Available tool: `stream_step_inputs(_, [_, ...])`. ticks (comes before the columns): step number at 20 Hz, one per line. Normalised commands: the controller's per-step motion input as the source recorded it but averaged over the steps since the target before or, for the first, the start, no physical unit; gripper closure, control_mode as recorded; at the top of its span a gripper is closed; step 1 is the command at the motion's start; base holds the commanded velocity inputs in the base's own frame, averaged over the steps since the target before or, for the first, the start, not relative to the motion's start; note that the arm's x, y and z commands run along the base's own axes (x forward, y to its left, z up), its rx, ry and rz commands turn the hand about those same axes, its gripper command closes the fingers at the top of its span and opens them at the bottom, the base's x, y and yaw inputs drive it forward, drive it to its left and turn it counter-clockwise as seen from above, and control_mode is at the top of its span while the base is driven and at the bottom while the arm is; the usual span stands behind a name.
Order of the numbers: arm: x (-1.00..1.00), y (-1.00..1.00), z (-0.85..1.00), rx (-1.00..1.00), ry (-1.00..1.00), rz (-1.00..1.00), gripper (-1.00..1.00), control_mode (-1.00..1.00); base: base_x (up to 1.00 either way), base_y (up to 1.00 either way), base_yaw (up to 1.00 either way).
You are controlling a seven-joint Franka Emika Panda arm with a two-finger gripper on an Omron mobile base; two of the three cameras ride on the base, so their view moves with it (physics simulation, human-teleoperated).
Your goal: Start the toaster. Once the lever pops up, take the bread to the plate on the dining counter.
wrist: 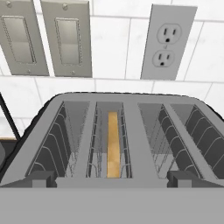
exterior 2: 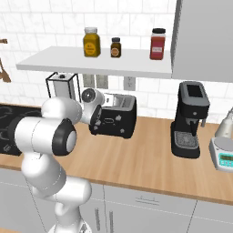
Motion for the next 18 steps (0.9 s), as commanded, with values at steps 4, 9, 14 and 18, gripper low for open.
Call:
stream_step_inputs(4, [0.0, 0.0, 0.0, 0.0, 0.0, 0.0, -1.0, -1.0, 0.0, 0.0, 0.0])
stream_step_inputs(9, [0.0, 0.0, 0.0, 0.0, 0.0, 0.0, -1.0, -1.0, 0.0, 0.0, 0.0])
stream_step_inputs(14, [0.0, 0.0, 0.0, 0.0, 0.0, 0.0, -1.0, -1.0, 0.0, 0.0, 0.0])
stream_step_inputs(18, [0.0, 0.0, 0.0, 0.0, 0.0, 0.0, -1.0, -1.0, 0.0, 0.0, 0.0])
